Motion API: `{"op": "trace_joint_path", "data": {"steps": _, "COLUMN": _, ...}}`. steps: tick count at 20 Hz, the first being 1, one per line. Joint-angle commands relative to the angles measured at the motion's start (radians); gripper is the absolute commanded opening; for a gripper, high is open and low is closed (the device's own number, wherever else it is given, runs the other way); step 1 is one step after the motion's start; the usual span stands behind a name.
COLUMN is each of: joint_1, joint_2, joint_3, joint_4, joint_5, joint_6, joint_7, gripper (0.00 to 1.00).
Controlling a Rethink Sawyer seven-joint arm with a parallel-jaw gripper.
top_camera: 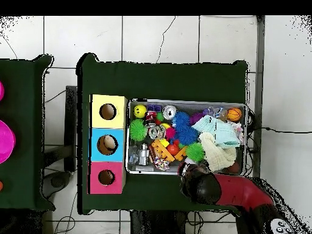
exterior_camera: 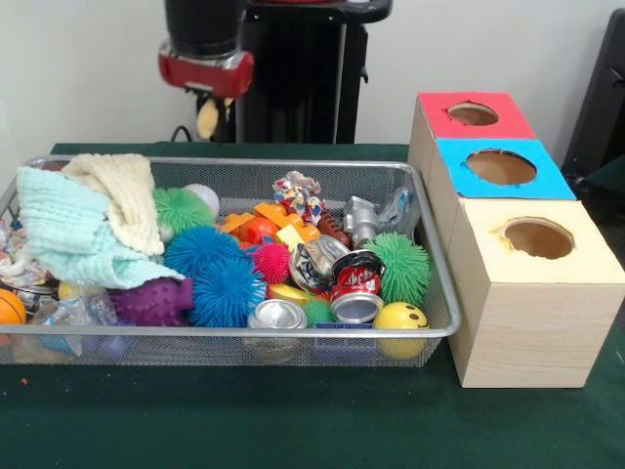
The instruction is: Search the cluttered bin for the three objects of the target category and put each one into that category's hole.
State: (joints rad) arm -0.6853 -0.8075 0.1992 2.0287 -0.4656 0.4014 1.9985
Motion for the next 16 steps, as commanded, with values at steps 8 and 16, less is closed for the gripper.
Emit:
{"op": "trace_joint_path", "data": {"steps": 8, "joint_1": 0.216, "joint_2": -0.102, "joint_3": -0.033, "joint_4": 0.147, "joint_5": 0.106, "joint_6": 0.008, "joint_7": 0.179, "gripper": 0.0}}
{"op": "trace_joint_path", "data": {"steps": 16, "joint_1": 0.327, "joint_2": -0.021, "joint_3": -0.128, "joint_4": 0.121, "joint_5": 0.082, "joint_6": -0.104, "joint_7": 0.215, "gripper": 0.0}}
